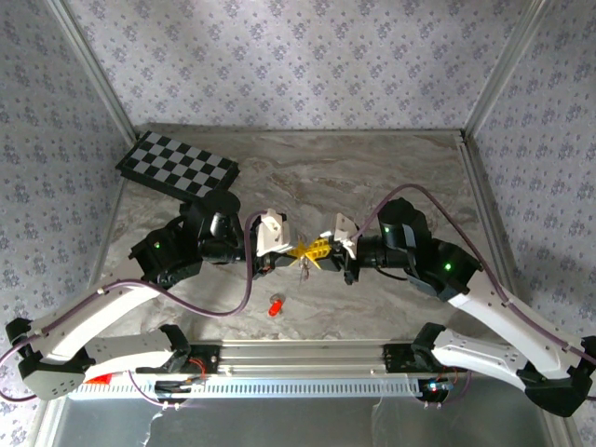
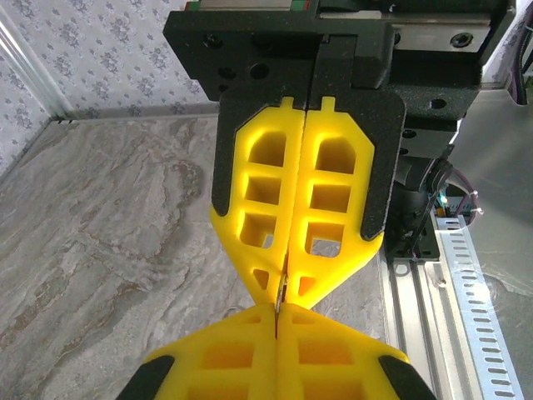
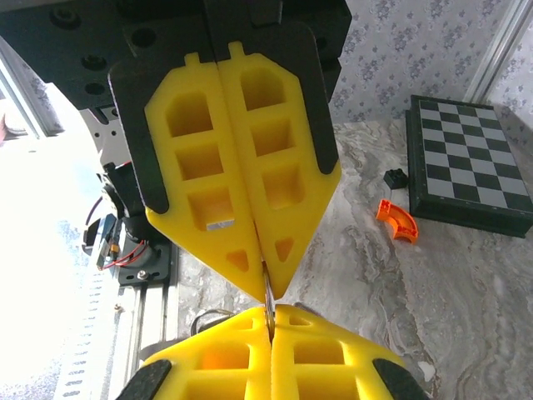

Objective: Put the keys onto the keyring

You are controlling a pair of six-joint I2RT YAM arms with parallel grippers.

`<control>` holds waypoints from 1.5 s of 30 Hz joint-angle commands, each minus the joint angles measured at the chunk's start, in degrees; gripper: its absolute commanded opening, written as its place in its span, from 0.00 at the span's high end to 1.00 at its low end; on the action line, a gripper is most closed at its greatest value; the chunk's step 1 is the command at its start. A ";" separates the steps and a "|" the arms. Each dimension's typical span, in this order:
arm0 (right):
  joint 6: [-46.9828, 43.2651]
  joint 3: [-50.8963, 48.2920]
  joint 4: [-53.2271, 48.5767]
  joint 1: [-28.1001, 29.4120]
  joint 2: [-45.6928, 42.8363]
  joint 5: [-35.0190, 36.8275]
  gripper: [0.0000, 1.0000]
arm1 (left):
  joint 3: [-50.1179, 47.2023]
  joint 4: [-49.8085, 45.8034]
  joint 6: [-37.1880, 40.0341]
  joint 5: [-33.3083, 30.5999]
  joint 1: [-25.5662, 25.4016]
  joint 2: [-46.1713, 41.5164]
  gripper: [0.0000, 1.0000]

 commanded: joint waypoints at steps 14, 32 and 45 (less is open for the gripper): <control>6.56 -4.37 17.19 1.13 -6.05 -2.91 1.00 | -9.96 20.84 -14.29 5.32 -0.06 -10.15 0.72; 10.46 -4.88 23.44 1.23 -5.74 -9.65 1.00 | -9.38 26.19 -18.07 8.21 -0.06 -10.17 0.71; 9.39 -4.75 22.02 1.13 -5.22 -10.29 1.00 | -8.63 26.27 -17.95 8.91 -0.06 -9.01 0.87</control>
